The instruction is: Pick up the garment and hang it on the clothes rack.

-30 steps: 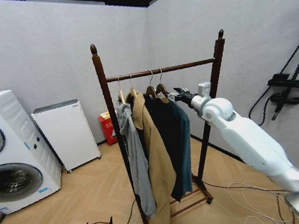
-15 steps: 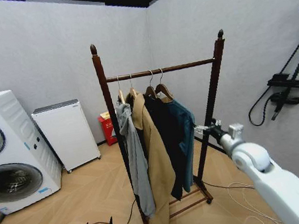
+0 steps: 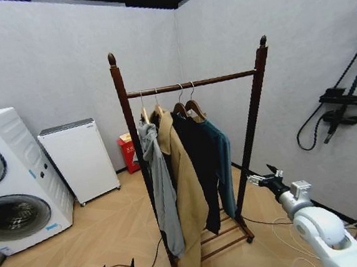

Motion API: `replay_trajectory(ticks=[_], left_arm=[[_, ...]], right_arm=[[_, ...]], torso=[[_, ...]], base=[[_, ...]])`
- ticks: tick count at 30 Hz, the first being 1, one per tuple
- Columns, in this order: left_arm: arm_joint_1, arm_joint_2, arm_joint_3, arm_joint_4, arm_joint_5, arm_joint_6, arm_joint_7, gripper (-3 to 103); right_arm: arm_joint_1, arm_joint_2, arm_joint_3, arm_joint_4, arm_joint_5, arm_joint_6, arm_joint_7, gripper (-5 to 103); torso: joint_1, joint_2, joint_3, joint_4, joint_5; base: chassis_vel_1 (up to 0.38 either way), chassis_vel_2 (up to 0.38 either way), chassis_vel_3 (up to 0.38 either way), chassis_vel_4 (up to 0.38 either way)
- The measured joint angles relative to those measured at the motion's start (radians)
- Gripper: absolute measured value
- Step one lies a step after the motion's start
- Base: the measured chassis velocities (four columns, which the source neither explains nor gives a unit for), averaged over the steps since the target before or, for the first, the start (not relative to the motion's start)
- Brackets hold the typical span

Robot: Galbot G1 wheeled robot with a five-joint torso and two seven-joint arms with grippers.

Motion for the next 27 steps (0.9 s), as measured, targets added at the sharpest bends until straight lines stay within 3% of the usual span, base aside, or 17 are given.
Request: replay_trajectory(ticks=[7,27], left_arm=[[0.0,0.0,0.0,0.0,0.0,0.0,0.0,100],[0.0,0.0,0.0,0.0,0.0,0.0,0.0,100]], right_arm=[[-0.023,0.046,-0.001,0.023,-0.021,0.012,-0.001,100],[-0.074,0.067,0.021,0.073,-0.03,0.04,-0.013,100]], torso=[[0.0,0.0,0.0,-0.0003,0.0001],[0.0,0.0,0.0,-0.0001,0.0001]], base=[[-0.021,-0.022,-0.018,-0.03],[-0.084,-0.077,-0.091,-0.085]])
